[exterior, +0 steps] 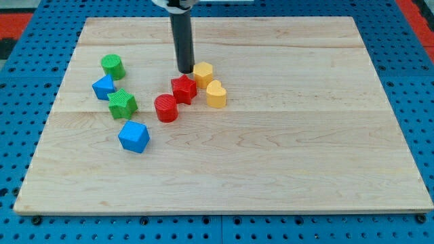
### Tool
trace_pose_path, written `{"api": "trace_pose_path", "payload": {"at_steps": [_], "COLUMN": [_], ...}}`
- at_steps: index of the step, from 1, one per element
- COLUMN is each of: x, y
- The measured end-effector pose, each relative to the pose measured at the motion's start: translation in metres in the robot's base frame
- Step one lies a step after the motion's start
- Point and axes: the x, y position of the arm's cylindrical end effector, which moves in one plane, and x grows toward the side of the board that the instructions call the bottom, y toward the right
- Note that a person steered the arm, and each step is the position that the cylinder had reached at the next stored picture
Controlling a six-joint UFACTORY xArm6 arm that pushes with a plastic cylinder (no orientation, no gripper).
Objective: Slide green circle towards left of blue triangle
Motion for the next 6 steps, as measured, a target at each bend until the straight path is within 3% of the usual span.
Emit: {"api": "trace_pose_path", "payload": {"at_steps": [1, 2, 4, 6], "x": [-0.008, -0.048, -0.005, 0.091], "y": [-0.014, -0.054, -0.162, -0.13]}}
